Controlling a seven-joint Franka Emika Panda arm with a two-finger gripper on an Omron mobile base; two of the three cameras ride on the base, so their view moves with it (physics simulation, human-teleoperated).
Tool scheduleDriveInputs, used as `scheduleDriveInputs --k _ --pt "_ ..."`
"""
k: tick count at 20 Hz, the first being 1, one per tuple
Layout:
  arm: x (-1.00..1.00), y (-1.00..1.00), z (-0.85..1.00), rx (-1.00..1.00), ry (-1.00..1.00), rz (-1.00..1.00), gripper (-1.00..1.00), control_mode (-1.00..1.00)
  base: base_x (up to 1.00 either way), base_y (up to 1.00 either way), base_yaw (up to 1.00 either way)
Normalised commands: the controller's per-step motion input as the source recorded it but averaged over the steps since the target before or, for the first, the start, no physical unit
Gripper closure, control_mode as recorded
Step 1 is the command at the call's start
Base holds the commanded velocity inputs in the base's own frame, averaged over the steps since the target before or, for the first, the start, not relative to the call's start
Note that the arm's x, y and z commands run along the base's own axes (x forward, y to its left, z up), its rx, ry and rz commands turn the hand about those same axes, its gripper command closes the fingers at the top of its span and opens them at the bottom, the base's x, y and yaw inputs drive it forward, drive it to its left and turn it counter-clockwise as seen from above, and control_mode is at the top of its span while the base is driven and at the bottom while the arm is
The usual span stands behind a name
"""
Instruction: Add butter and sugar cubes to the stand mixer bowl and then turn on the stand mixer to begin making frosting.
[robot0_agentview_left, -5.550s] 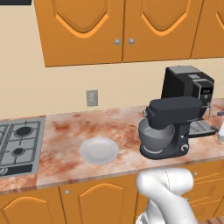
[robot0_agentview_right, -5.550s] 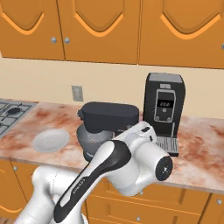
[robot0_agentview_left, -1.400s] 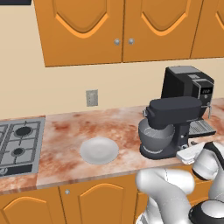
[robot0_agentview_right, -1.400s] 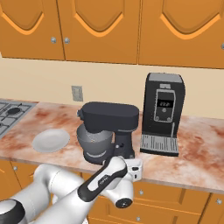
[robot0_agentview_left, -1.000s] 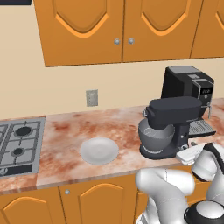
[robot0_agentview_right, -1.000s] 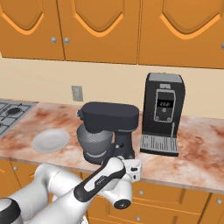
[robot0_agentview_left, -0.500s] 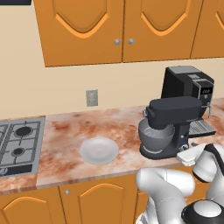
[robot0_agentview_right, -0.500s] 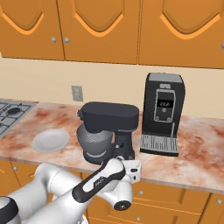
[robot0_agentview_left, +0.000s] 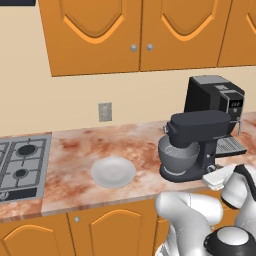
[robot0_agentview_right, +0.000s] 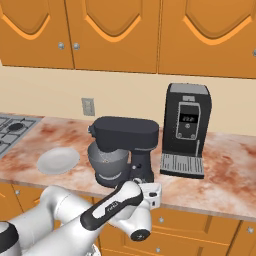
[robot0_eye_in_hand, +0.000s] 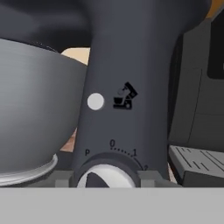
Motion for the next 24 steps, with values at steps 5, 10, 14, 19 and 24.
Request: scheduleDriveInputs --k 5,10,14,19,24 --pt "0.19 0.11 0.00 0.00 0.01 0.00 1.00 -1.00 0.00 0.00 0.00" --pt "-0.01 0.08 0.00 0.03 0.06 -0.07 1.00 -1.00 0.00 0.00 0.00" --pt "-0.08 0.05 0.00 0.10 0.08 -0.19 1.00 -1.00 0.00 0.00 0.00" --pt "-0.09 0.01 0.00 0.13 0.11 -0.20 1.00 -1.00 0.00 0.00 0.00" --pt "-0.13 0.06 -0.01 0.10 0.16 -0.17 1.00 -1.00 0.00 0.00 0.00"
